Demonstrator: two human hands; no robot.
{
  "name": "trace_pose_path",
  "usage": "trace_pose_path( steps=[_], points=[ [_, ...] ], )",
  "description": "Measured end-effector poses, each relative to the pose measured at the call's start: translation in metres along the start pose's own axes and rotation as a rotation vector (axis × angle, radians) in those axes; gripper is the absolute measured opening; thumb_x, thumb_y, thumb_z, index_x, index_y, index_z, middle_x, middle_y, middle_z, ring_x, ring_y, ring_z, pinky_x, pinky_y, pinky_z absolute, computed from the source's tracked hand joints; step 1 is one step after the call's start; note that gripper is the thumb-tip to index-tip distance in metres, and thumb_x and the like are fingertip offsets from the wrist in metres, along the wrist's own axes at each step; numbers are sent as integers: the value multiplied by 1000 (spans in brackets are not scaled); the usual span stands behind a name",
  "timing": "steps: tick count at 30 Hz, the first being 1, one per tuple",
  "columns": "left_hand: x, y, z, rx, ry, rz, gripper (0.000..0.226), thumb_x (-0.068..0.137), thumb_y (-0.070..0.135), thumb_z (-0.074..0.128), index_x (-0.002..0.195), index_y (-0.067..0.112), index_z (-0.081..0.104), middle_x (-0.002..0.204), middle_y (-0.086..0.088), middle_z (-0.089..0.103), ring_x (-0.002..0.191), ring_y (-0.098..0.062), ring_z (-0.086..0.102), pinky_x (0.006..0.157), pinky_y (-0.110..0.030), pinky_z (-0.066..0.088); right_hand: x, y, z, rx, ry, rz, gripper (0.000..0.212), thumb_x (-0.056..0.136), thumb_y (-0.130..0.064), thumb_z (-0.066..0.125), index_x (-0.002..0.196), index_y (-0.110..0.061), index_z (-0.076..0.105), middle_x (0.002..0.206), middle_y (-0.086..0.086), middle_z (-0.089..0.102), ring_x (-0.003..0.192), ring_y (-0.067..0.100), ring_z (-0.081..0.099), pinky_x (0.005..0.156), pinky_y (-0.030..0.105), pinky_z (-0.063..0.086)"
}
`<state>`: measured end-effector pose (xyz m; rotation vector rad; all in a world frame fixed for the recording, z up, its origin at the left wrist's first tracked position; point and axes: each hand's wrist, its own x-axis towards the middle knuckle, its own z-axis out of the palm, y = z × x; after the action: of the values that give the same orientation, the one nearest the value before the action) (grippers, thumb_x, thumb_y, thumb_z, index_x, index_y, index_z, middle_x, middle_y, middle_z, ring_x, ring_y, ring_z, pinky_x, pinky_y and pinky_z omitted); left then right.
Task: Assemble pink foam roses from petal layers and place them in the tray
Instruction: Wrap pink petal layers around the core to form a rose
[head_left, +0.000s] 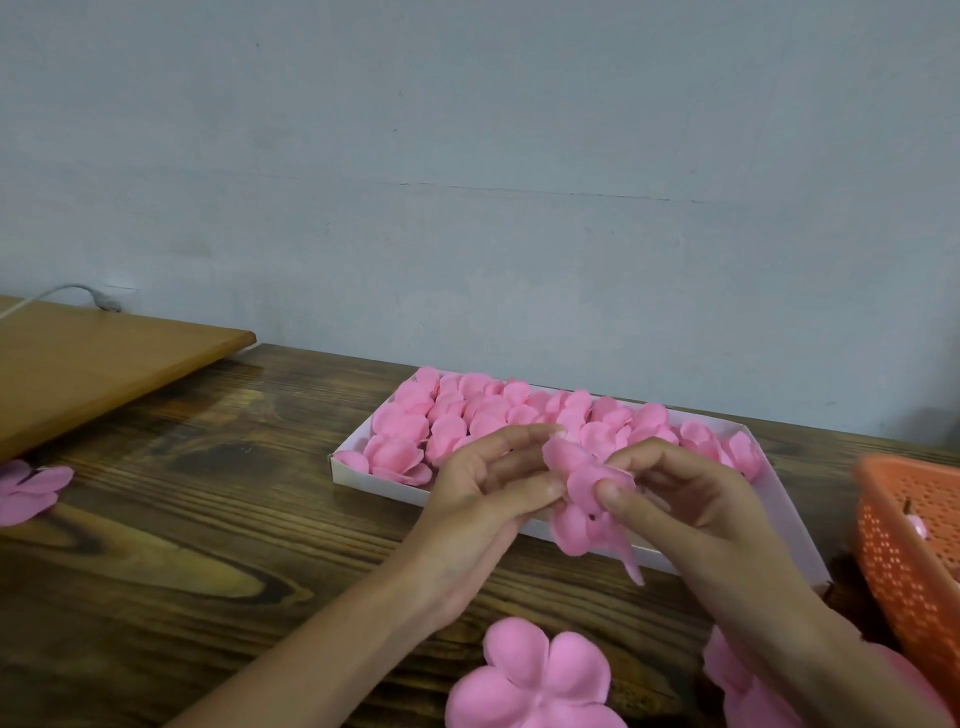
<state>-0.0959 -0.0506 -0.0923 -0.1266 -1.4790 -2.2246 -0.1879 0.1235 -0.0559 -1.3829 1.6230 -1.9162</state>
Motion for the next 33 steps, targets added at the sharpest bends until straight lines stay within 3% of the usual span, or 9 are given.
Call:
trace_pose_path(
  steps=[5, 10, 16, 20, 24, 27, 30, 33],
  points=[
    [0, 1, 2, 12, -37, 22, 37, 85, 11, 83, 121, 15, 74, 121, -22, 73, 119, -37, 68, 102, -45, 55, 0, -2, 6, -29, 73, -22, 8, 83, -23, 74, 84, -15, 74, 81, 15, 75, 76, 31, 71, 70, 26, 58],
    [0, 3, 3, 13, -65, 26, 39, 82, 19, 89, 119, 16, 75, 121, -20, 74, 119, -35, 69, 100, -40, 55, -2, -1, 9, -55, 98, -2, 6, 85, -23, 73, 87, -18, 75, 82, 11, 77, 87, 22, 76, 76, 20, 56],
    [0, 4, 1, 16, -81, 14, 38, 80, 19, 90, 116, 19, 76, 116, -14, 76, 114, -29, 70, 97, -37, 56, -3, -5, 10, 9, 124, 33, 7, 84, -22, 74, 88, -16, 72, 82, 11, 77, 77, 23, 77, 68, 22, 59],
    [-1, 6, 1, 29, -86, 20, 32, 85, 12, 83, 116, 19, 78, 118, -11, 76, 117, -26, 69, 97, -36, 56, -3, -5, 10, 28, 130, 60, 11, 82, -21, 75, 91, -15, 74, 88, 10, 78, 83, 23, 77, 70, 22, 59],
    [-1, 6, 0, 37, -89, -9, 33, 87, 15, 83, 119, 16, 76, 125, -16, 73, 125, -31, 66, 97, -41, 57, -3, -4, 9, 52, 117, 117, 20, 82, -19, 75, 101, -12, 77, 92, 11, 80, 87, 22, 78, 74, 22, 59],
    [-1, 4, 0, 95, -37, 7, 37, 82, 17, 84, 119, 19, 76, 123, -14, 72, 120, -32, 67, 98, -49, 54, -2, -2, 11, 70, 123, 132, 24, 82, -19, 74, 105, -13, 77, 99, 11, 80, 94, 24, 78, 75, 24, 60],
    [-1, 5, 2, 202, 63, 87, 38, 76, 20, 89, 111, 22, 77, 111, -10, 73, 104, -26, 71, 88, -38, 59, -2, -1, 13, 57, 165, 105, 19, 81, -19, 76, 100, -20, 77, 97, 11, 80, 92, 24, 78, 73, 22, 59],
    [-3, 6, 3, 317, 106, 165, 23, 78, 23, 88, 100, 25, 81, 102, -5, 79, 96, -20, 76, 83, -28, 60, -3, 2, 12, 13, 214, 75, 21, 79, -18, 79, 98, -24, 75, 97, 9, 80, 95, 23, 77, 79, 27, 62]
  ],
)
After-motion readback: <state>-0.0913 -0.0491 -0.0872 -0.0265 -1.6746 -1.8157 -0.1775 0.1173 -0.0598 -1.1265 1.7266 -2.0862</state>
